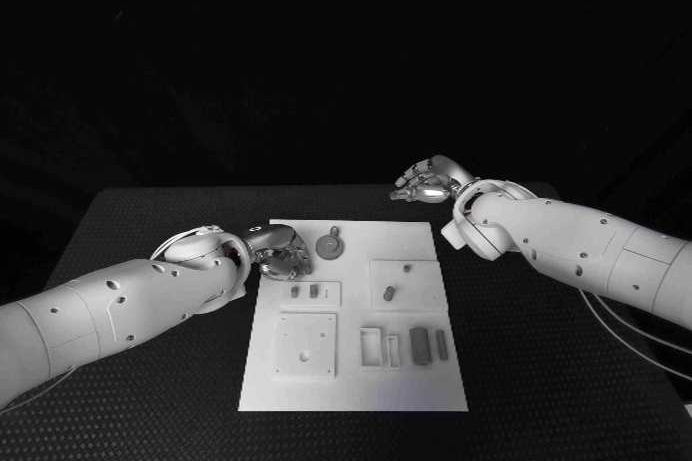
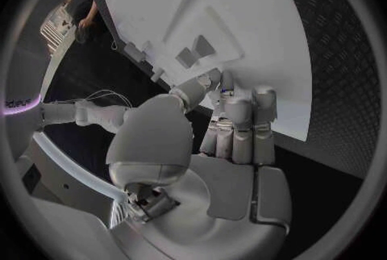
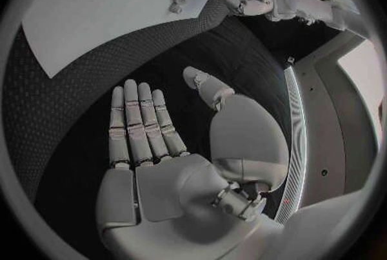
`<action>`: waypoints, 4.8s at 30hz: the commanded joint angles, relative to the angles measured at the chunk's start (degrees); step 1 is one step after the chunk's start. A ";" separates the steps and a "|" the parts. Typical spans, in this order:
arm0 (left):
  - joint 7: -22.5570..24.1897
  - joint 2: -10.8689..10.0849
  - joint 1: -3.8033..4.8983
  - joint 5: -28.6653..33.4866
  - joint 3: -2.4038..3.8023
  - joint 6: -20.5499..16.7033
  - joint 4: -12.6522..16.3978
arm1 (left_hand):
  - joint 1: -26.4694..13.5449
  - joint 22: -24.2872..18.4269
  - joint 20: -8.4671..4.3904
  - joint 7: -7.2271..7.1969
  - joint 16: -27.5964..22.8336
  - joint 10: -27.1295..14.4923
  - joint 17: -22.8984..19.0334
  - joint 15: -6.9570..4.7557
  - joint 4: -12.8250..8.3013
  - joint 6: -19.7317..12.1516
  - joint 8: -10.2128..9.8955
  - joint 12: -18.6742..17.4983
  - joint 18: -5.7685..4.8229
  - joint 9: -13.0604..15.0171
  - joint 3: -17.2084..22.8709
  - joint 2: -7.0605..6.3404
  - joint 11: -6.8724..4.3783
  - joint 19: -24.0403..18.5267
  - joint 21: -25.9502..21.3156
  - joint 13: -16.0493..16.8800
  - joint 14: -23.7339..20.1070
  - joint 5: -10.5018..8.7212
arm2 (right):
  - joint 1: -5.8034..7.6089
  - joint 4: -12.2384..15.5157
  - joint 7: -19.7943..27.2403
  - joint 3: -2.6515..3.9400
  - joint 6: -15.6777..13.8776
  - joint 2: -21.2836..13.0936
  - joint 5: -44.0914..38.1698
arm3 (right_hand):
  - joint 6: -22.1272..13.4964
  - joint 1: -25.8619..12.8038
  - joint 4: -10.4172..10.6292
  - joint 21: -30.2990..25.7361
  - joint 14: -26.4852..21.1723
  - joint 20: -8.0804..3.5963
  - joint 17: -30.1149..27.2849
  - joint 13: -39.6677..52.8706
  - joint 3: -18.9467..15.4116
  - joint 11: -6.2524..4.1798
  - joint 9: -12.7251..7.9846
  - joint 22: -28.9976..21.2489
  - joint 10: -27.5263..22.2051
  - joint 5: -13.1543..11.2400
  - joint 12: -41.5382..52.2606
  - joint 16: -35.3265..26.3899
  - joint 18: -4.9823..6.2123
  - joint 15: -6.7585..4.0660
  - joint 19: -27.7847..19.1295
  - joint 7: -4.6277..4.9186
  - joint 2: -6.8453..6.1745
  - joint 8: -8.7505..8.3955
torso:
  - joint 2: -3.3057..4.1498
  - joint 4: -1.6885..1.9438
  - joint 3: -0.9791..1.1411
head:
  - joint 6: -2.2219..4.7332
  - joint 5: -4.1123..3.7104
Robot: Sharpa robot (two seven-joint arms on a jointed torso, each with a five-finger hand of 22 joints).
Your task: Assemble the parts on the task board
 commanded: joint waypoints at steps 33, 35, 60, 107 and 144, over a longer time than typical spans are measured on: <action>8.53 -8.12 0.19 65.27 2.12 -7.74 8.69 | -5.89 -3.85 2.30 2.43 -17.36 -4.88 -8.20 2.58 2.56 -0.55 1.35 -2.08 2.53 0.15 -3.90 -2.47 2.86 -9.14 -11.12 -0.62 -9.32 -5.68 | -3.36 11.98 -0.75 -1.46 10.93 -9.45 -32.83 | 3.52 5.84 -2.76 5.74 15.33 -4.57 5.63 -0.37 4.51 -2.20 -0.55 2.06 8.47 -10.54 -4.14 8.79 2.13 -6.95 17.92 -0.99 0.44 2.25 | -0.10 0.09 -0.02 | 1.41 -1.75; 9.72 -8.33 0.18 69.19 2.12 -7.14 9.17 | -6.33 -4.43 3.15 2.51 -19.56 -6.49 -9.02 3.45 2.29 -0.83 1.34 -2.10 1.88 0.14 -4.34 -2.18 3.69 -11.40 -12.90 -0.98 -11.79 -5.77 | -3.50 12.63 -1.02 -1.81 10.52 -9.73 -35.35 | 3.76 6.31 -2.29 6.71 16.70 -5.23 6.55 -0.32 5.34 -2.39 -0.55 2.49 8.87 -12.38 -4.66 9.66 2.13 -7.37 19.45 -1.16 -0.34 2.35 | -0.13 0.07 0.02 | 1.41 -1.74; 11.39 -9.01 0.17 72.52 2.10 -4.77 9.56 | -7.30 -5.31 4.31 2.54 -25.09 -7.14 -10.34 4.56 0.92 -1.20 1.92 -1.35 0.66 0.27 -6.65 -0.40 4.44 -14.56 -16.71 -1.00 -14.49 -5.62 | -6.82 13.35 -2.69 -2.93 6.41 -8.52 -44.15 | 5.78 7.98 0.50 10.41 20.91 -7.77 13.86 1.41 9.12 -3.35 -0.30 5.76 12.65 -14.94 -10.26 11.47 2.13 -8.65 24.25 -1.93 -3.86 3.37 | 0.06 0.06 0.02 | 1.12 -1.55; 10.61 -8.97 0.18 72.52 2.10 -4.26 8.85 | -7.58 -5.22 4.26 2.76 -25.69 -7.41 -10.15 4.60 0.69 -1.80 1.77 -1.46 0.65 0.14 -7.21 -0.21 4.52 -14.33 -17.05 -1.02 -14.27 -5.63 | -8.24 13.59 -9.23 -4.97 5.39 -6.30 -57.67 | 14.72 10.25 -1.96 19.50 23.03 -11.52 23.22 8.57 15.78 -6.96 1.66 14.25 21.99 -14.86 -10.29 22.52 2.13 -12.16 29.29 -5.51 -0.66 6.29 | 0.00 0.03 0.02 | 0.07 -1.45; 10.36 -8.71 0.17 72.77 2.10 -4.33 7.29 | -7.97 -5.17 4.28 3.06 -26.00 -7.60 -9.96 4.62 0.84 -2.56 1.48 -1.50 0.66 -0.04 -7.49 -0.09 4.57 -14.14 -17.30 -1.03 -14.10 -5.62 | -5.93 18.96 -7.40 -1.79 4.52 -9.85 -50.16 | 15.83 9.47 -1.50 20.79 23.33 -12.08 23.44 10.17 16.99 -7.42 2.04 14.95 23.19 -14.83 -10.68 24.43 2.13 -12.62 30.14 -5.86 -1.33 6.18 | 0.03 -0.06 -0.03 | 0.43 -0.99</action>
